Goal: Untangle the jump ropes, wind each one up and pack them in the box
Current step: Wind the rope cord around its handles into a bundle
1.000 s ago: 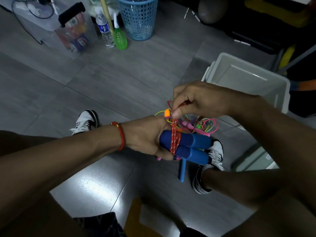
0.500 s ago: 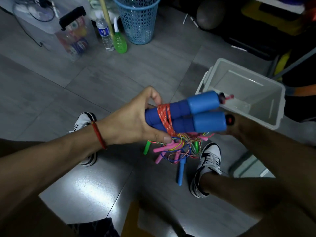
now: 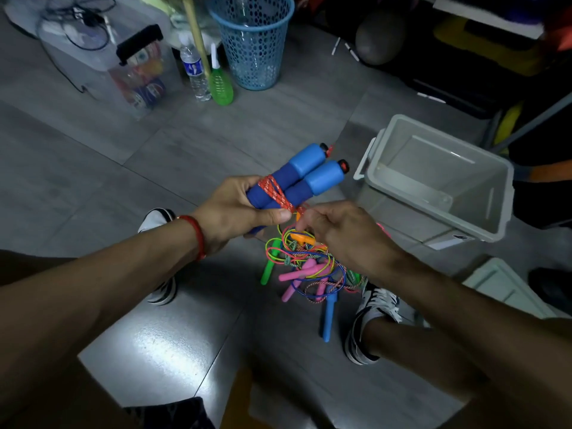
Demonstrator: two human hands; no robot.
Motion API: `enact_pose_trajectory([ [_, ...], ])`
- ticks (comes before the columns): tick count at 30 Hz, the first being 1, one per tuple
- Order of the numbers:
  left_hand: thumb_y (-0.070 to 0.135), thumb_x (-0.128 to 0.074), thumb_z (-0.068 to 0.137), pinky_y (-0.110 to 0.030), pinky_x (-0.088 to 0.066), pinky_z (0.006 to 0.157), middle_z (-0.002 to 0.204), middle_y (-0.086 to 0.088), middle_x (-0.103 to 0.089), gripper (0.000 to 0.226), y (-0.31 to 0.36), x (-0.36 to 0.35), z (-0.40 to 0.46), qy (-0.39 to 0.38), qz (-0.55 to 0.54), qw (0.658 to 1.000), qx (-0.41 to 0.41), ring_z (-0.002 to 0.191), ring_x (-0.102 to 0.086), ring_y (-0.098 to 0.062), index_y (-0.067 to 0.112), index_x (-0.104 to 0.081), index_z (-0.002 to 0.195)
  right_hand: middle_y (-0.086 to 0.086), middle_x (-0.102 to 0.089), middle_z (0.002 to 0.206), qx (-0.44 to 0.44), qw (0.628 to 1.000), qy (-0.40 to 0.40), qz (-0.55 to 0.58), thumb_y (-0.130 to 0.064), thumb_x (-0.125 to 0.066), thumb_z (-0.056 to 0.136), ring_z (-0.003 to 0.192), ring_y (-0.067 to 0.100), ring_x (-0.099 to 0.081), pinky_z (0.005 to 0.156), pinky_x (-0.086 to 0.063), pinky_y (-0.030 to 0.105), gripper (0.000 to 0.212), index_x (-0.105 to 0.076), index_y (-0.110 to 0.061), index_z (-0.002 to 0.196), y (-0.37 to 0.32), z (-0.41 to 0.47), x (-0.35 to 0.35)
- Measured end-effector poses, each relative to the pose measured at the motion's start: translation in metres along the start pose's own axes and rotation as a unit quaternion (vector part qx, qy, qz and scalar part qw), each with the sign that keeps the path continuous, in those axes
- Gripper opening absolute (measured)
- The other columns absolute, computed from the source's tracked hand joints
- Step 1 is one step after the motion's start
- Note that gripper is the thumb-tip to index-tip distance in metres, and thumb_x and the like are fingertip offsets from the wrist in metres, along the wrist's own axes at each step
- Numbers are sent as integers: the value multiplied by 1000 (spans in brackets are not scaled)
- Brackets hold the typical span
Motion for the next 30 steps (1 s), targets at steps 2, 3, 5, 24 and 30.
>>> enact_pose_trajectory([
  [2, -8, -78, 76, -16, -43, 51, 68, 3, -63, 31, -3, -4, 4, 30, 35, 999, -12, 51, -53, -1, -3, -64, 103, -13, -53, 49, -31, 999, 17, 7, -27, -53, 97, 45, 3, -45, 51, -38, 21, 27, -73, -19, 80, -6, 0, -5],
  [3, -5, -81, 75, -16, -46, 57, 75, 1, -65, 34, -4, -3, 7, 44, 63, 997, -28, 57, -56, 2, 1, -65, 104, -8, -53, 50, -39, 999, 26, 13, -28, -54, 96, 46, 5, -45, 52, -41, 27, 28, -72, -15, 79, -9, 2, -5],
  [5, 13, -87, 71, -23, -49, 68, 83, 2, -69, 38, -5, -1, 14, 67, 156, 983, -77, 69, -58, -3, 14, -67, 102, 2, -58, 56, -56, 996, 52, 36, -28, -52, 96, 51, 13, -49, 56, -46, 37, 31, -71, -9, 81, -13, 5, -3],
  [24, 60, -73, 75, -32, -50, 94, 123, -3, -62, 69, 19, -18, 10, 22, 31, 999, -20, 101, -62, -2, 23, -54, 131, 18, -54, 60, 50, 976, 42, 210, -43, -72, 89, 61, 18, -39, 59, -33, 33, 32, -79, -11, 87, -23, -8, 25],
  [30, 28, -69, 89, -39, -58, 66, 93, -20, -68, 42, 23, -19, 3, -136, -172, 972, 83, 73, -68, -33, 2, -63, 122, -11, -69, 71, 126, 974, -45, 182, -13, -68, 93, 67, 0, -58, 67, -48, 15, 19, -76, -27, 83, -27, -8, 32],
])
Point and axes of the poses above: each hand's wrist, its own z-axis towards the middle knuckle, its own x-axis out of the back of the hand, y = z × x, the point moved 3 cm from there along z, towards the middle knuckle
